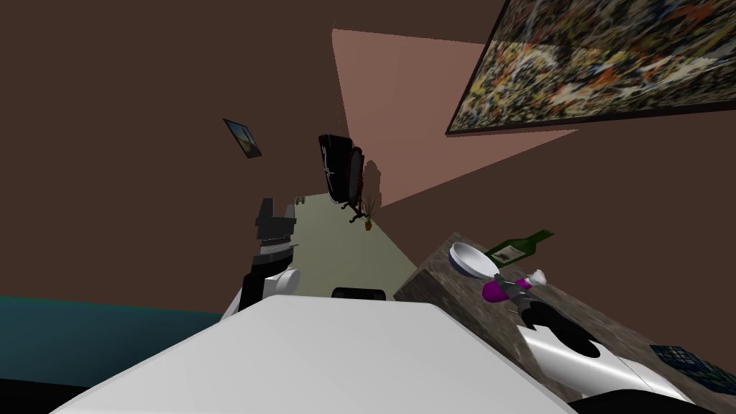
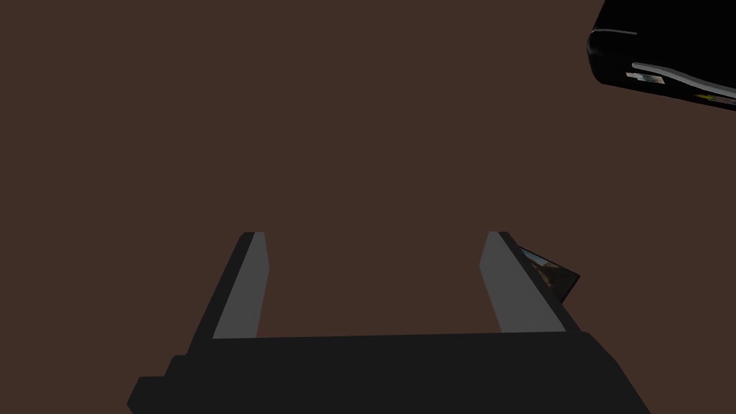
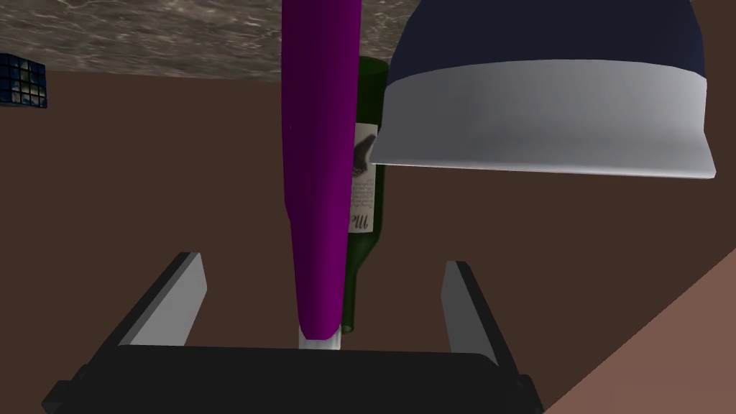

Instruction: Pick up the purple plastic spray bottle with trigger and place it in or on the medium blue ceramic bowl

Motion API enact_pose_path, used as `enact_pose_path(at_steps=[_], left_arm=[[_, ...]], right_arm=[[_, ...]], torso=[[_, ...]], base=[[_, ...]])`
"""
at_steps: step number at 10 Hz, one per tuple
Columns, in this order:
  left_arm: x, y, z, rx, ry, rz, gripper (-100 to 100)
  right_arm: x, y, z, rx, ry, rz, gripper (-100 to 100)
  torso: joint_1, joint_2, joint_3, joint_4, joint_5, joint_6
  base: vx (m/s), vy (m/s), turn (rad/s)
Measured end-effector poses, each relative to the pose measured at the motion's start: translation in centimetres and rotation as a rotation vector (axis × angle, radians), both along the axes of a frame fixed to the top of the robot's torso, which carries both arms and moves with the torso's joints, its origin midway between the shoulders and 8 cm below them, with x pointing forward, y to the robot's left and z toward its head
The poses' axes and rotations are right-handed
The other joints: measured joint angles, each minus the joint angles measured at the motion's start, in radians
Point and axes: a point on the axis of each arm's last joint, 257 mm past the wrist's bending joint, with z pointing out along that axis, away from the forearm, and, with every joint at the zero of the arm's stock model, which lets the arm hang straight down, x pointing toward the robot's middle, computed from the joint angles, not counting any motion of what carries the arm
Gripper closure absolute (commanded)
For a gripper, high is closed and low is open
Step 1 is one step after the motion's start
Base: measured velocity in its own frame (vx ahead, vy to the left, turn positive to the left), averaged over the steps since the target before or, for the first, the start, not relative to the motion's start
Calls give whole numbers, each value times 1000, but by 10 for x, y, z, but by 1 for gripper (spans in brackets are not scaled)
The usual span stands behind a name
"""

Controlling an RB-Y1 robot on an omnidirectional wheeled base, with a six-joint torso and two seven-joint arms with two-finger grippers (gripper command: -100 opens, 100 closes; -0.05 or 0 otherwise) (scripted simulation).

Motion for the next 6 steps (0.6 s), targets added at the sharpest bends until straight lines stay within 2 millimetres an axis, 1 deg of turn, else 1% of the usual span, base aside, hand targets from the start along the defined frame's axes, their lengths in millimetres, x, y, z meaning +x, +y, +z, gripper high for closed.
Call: enact_pose_path(at_steps=[1,2,3,6], left_arm=[[0,0,0,0,0,0,0],[0,0,0,0,0,0,0],[0,0,0,0,0,0,0],[0,0,0,0,0,0,0]], right_arm=[[1,-5,0,-3,-2,-8,-100],[3,-9,1,-6,-6,-18,-100],[3,-9,1,-5,-5,-20,100],[3,-9,1,-6,-6,-20,100]], torso=[[-1,1,0,0,0,-1],[-2,2,1,0,0,0],[-1,2,1,0,0,0],[0,-1,-1,0,0,0]], base=[[-49,-32,133],[-23,-17,24],[0,0,0],[0,0,0]])
